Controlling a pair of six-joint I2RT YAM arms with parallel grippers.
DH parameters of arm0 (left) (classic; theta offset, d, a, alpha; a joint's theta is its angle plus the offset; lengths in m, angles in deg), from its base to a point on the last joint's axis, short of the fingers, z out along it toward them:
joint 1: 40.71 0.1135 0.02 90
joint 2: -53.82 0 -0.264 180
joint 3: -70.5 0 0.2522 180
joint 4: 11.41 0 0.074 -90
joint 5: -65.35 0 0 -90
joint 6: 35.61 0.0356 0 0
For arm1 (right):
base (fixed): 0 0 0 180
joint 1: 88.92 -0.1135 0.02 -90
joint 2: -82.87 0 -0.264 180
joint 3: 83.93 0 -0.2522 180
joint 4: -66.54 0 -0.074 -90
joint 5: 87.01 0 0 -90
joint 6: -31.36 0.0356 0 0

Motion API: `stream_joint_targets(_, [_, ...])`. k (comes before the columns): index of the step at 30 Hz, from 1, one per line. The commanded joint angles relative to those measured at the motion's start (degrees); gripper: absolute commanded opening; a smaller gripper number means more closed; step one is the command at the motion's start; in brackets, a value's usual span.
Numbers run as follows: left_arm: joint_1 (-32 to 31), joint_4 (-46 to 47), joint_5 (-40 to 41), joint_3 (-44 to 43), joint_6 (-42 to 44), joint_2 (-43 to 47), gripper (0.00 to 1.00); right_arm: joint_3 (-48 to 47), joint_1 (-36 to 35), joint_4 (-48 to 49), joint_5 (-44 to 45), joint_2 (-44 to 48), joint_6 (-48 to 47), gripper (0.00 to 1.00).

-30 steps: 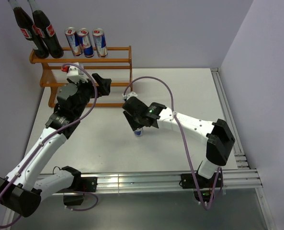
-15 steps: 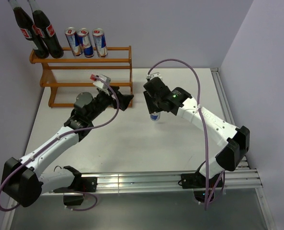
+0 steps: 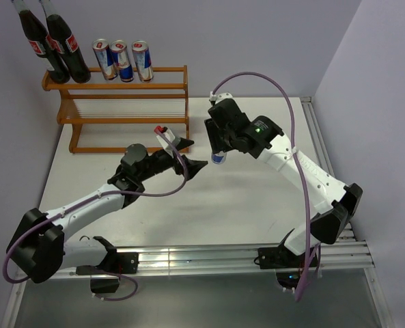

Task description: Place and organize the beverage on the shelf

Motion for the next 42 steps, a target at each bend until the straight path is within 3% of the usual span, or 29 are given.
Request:
stream_joint_targets(1, [-1.88,5.14,-1.92,0.54,3.48,-0.75,1.0,-4.51,-0.04,1.19,-1.43,2.16,-1.14,0.28])
stream_joint_targets(23, [-6.36,1.53,11.18,-0.6,10.78,-3.22,0.97,-16.2,-9.97,-3.65,-4.52,0.94,-2.81,0.27])
stream_joint_targets(26, [-6.45,1.97,11.27,-0.42,9.99,-2.61,0.87,-16.21,-10.59,-3.56,-4.17,0.5,-2.72,0.28])
stream_joint_targets(28, [-6.36,2.06,11.35,-0.33,9.9,-2.34,0.77,-16.29,-10.59,-3.65,-4.34,0.15,-2.63,0.28])
stream_joint_targets(29, [-6.45,2.06,11.62,-0.42,9.72,-1.9,0.67,-16.29,-10.68,-3.56,-4.35,-0.2,-2.55,0.28])
stream_joint_targets(34, [-6.8,1.97,11.27,-0.51,9.46,-0.85,0.71,-16.47,-11.03,-3.38,-4.26,-0.91,-2.37,0.28])
stream_joint_targets(38, [-6.98,1.88,11.53,-0.68,9.37,-0.32,0.8,-17.35,-11.47,-4.0,-3.21,-1.79,-2.37,0.28])
stream_joint_targets(40, [-6.98,1.8,11.79,-0.6,9.37,-0.14,0.8,-17.44,-11.56,-4.09,-3.03,-1.96,-2.28,0.28])
stream_joint_targets(42, [-7.07,1.88,12.06,-0.51,9.37,0.21,0.72,-17.26,-11.64,-4.0,-2.77,-1.79,-2.19,0.29])
